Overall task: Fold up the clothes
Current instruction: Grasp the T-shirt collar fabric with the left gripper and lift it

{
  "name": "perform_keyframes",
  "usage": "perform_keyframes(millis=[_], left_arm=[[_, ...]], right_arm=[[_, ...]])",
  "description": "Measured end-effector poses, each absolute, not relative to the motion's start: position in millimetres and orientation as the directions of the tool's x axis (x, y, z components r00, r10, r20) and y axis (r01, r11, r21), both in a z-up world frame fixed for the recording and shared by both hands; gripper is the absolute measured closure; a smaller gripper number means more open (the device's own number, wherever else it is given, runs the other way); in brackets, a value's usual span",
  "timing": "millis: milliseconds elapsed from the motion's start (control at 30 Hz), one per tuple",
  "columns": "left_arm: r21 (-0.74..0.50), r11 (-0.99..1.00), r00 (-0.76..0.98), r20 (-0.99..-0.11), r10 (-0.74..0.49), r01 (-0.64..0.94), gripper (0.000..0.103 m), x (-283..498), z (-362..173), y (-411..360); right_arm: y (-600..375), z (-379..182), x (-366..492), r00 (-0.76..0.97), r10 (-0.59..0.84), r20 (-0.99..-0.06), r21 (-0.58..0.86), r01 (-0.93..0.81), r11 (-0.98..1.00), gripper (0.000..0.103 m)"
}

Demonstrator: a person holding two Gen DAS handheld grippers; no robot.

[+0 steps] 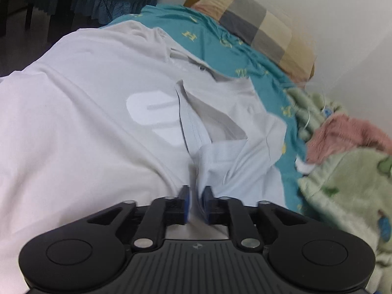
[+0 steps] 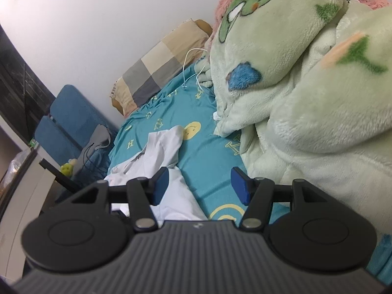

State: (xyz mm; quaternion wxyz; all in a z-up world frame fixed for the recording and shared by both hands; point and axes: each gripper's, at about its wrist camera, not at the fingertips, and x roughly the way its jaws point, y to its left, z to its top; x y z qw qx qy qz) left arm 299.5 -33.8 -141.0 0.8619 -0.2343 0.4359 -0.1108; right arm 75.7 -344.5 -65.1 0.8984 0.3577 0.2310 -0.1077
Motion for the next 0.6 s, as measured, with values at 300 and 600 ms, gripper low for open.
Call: perform_keyframes(millis=[300, 600], left_arm=[[-0.552, 0.831, 0.635, -0.665, -0.393, -0.063, 0.026, 390, -147, -26], [-0.299, 0.939, 0.589, -0.733, -0.341, 0.171, 0.099, 438, -146, -81]], right_arm=[[-339, -76, 94, 0.854, 0.003, -0.519, 0.587, 0.354, 0.728, 0.043], [-338, -90, 116, 0.827, 0.010, -0.562, 0.572, 0.380, 0.727, 0.043]])
